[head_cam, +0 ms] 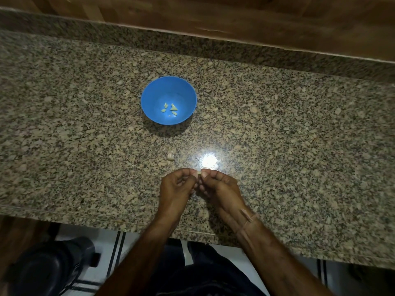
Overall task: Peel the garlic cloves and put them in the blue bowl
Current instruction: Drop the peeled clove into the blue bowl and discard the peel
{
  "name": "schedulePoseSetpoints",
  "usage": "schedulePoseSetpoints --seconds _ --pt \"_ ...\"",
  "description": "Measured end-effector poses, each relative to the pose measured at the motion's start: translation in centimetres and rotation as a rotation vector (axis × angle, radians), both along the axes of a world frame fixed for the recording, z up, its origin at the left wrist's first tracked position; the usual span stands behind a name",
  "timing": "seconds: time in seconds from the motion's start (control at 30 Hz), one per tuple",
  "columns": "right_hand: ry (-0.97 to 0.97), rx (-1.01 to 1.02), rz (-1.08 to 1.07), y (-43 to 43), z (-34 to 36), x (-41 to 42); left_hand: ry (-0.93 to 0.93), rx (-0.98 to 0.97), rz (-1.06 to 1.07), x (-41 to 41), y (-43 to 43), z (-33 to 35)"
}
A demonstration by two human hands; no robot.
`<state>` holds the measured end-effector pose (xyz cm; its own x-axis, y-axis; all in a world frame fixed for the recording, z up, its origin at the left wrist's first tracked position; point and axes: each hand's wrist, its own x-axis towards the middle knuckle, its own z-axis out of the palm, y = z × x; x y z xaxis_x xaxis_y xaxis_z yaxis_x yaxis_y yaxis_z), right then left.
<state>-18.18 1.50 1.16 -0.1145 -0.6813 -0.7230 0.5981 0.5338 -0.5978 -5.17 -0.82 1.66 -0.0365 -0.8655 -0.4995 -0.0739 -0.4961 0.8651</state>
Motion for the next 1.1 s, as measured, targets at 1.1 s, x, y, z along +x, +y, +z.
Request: schedulePoseSetpoints --seconds 1.1 --pt "-0.106 0.123 -0.056 -0.75 0.59 0.37 -0.078 -0.122 -0.043 -0.07 -0.12 -0.35"
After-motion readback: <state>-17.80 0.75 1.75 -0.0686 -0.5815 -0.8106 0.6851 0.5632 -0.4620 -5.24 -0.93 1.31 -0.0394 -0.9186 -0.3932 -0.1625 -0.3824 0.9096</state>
